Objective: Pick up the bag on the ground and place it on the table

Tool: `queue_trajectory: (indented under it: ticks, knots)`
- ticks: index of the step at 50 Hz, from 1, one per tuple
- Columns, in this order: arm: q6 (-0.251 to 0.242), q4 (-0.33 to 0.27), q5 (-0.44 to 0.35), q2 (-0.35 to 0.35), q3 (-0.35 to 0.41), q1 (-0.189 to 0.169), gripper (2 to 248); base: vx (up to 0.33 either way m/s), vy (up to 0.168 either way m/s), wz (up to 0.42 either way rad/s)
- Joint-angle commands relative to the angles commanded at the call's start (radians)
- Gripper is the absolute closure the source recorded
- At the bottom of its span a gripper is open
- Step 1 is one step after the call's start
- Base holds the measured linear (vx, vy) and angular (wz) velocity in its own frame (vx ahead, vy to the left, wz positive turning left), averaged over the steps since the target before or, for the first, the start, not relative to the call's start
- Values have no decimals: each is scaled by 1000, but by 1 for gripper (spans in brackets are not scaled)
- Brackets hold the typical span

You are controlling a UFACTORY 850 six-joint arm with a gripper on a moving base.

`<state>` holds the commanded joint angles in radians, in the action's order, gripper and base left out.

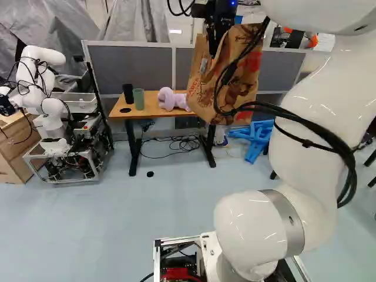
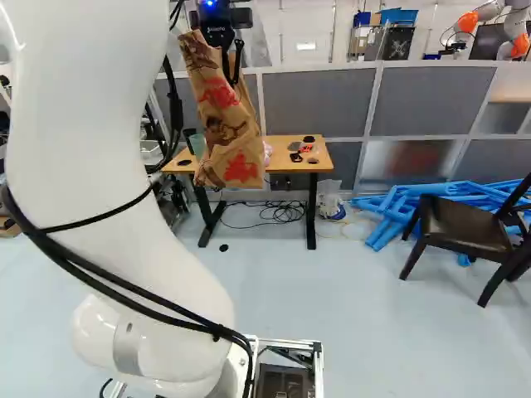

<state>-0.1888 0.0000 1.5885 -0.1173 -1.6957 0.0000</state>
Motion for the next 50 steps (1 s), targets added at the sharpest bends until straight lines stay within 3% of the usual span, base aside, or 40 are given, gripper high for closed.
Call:
queue_trajectory:
  ticks: [50]
  knots:
    - [0,0,0,0,0,0,229,196,-30,-11]
